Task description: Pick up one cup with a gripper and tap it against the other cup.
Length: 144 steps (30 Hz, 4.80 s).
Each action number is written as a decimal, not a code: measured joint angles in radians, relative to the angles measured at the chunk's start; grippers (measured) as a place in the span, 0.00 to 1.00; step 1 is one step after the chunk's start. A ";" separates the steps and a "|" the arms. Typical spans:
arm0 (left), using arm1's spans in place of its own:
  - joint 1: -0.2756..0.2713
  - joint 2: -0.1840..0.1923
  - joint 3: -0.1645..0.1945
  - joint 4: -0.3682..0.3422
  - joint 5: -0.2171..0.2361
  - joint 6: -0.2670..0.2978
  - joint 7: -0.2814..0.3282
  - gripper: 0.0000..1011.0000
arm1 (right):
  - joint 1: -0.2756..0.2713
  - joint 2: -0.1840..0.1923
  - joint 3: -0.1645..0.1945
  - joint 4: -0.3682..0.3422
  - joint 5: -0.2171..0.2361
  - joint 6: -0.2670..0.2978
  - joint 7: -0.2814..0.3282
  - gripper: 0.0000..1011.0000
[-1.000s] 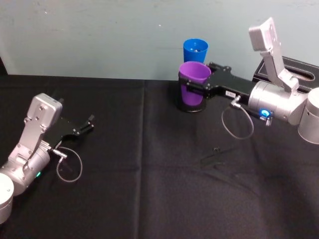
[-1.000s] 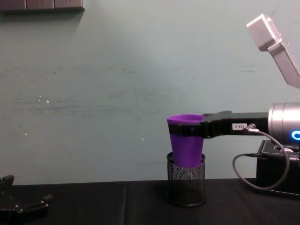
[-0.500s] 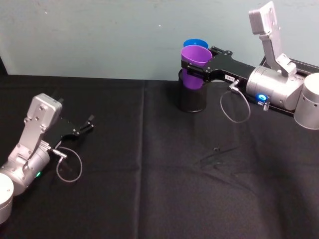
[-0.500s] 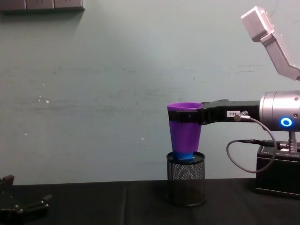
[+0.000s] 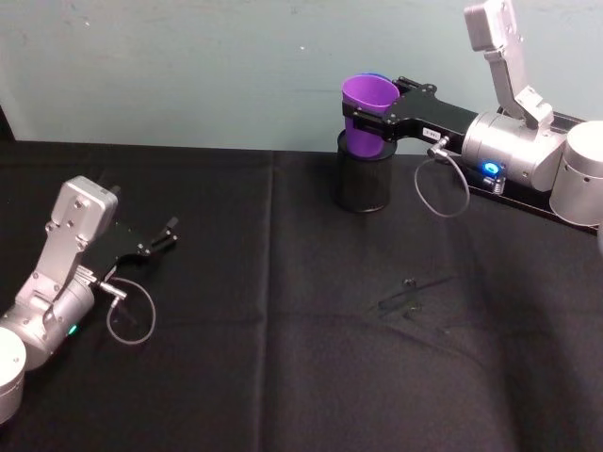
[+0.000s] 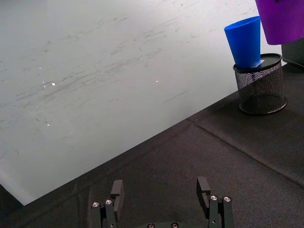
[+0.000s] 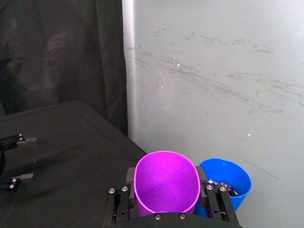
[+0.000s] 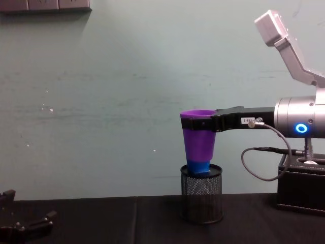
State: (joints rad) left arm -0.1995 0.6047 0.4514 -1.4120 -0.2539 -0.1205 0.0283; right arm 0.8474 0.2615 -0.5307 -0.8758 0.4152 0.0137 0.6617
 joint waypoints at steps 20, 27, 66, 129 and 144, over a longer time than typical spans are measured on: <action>0.000 0.000 0.000 0.000 0.000 0.000 0.000 0.99 | 0.054 -0.048 0.021 0.123 -0.040 -0.039 0.010 0.72; 0.000 0.000 0.000 0.000 0.000 0.000 0.000 0.99 | 0.065 -0.061 0.029 0.143 -0.052 -0.047 0.012 0.72; 0.000 0.000 0.000 0.000 0.000 0.000 0.000 0.99 | 0.111 -0.105 0.069 0.237 -0.099 -0.065 0.016 0.72; 0.000 0.000 0.000 0.000 0.000 0.000 0.000 0.99 | 0.135 -0.123 0.091 0.297 -0.112 -0.095 0.029 0.72; 0.000 0.000 0.000 0.000 0.000 0.000 0.000 0.99 | 0.135 -0.123 0.091 0.297 -0.112 -0.095 0.028 0.72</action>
State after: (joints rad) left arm -0.1996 0.6047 0.4514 -1.4120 -0.2539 -0.1205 0.0283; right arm 0.9821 0.1388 -0.4398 -0.5789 0.3032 -0.0810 0.6901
